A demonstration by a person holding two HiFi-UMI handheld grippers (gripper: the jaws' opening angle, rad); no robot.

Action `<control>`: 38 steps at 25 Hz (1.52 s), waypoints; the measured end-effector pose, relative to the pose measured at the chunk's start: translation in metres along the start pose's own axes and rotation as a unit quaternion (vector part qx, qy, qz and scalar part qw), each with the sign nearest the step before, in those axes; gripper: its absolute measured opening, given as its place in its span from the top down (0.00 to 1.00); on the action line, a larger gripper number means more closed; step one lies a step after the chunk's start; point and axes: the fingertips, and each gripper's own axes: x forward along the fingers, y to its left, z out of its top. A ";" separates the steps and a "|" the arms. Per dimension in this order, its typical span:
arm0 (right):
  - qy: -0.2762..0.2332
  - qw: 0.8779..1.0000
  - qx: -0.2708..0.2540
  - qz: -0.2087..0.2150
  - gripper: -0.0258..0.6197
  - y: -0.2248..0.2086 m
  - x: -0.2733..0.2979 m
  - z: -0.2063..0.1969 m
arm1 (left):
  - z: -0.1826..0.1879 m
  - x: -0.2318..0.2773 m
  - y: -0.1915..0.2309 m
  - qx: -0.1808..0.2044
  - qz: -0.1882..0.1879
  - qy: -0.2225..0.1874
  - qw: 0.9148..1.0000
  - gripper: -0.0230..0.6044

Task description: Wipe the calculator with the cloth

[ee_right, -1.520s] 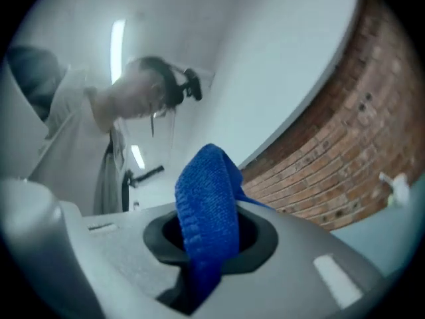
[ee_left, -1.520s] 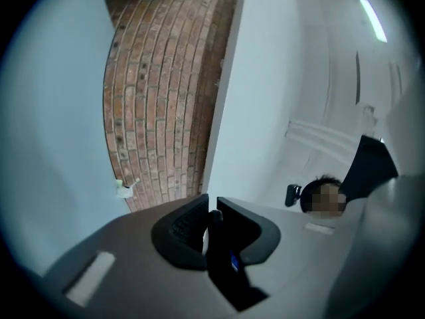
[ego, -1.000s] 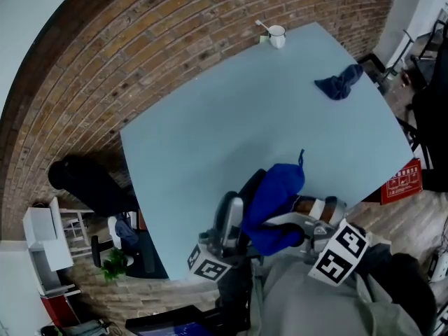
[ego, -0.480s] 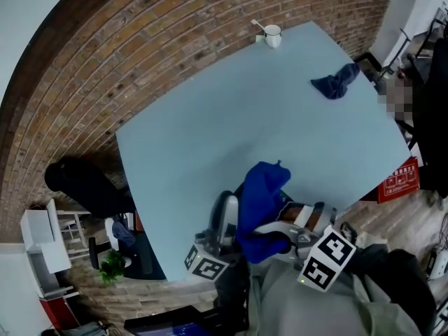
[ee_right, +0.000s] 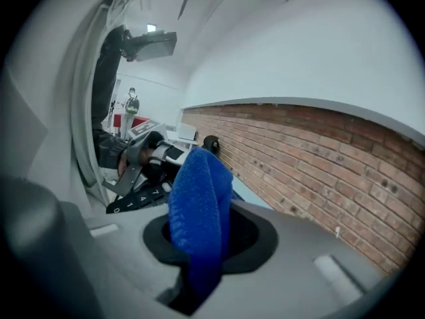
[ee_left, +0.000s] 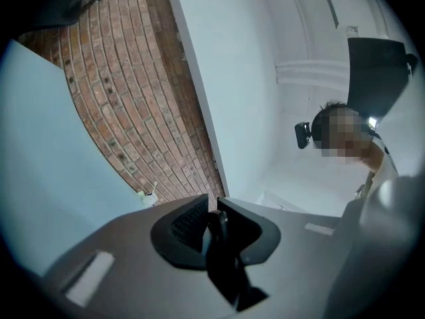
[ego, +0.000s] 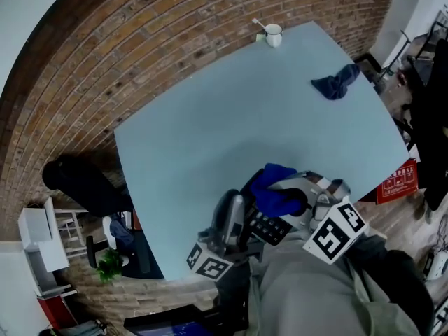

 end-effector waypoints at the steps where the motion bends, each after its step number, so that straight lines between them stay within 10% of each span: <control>1: -0.001 1.000 -0.010 0.005 0.85 0.006 0.004 0.004 | 0.002 0.000 0.003 0.000 0.007 -0.004 1.000 0.90; 8: -0.031 0.980 -0.039 0.192 0.85 0.105 -0.009 0.020 | 0.029 -0.014 0.023 0.009 0.043 -0.047 0.998 0.90; 15: 0.003 0.998 0.031 0.055 0.85 0.025 -0.024 -0.025 | 0.039 -0.020 0.028 -0.007 0.046 -0.071 0.996 0.90; 26: -0.070 0.979 0.012 0.190 0.85 0.110 -0.021 0.024 | 0.053 -0.024 0.028 -0.052 0.025 -0.123 0.991 0.90; 33: -0.099 0.993 0.047 0.040 0.85 0.020 -0.043 0.006 | 0.057 -0.030 0.013 -0.110 -0.046 -0.130 0.984 0.90; 38: -0.168 0.961 0.211 0.055 0.85 -0.010 -0.040 0.013 | 0.046 -0.027 -0.001 -0.105 -0.095 -0.097 0.985 0.90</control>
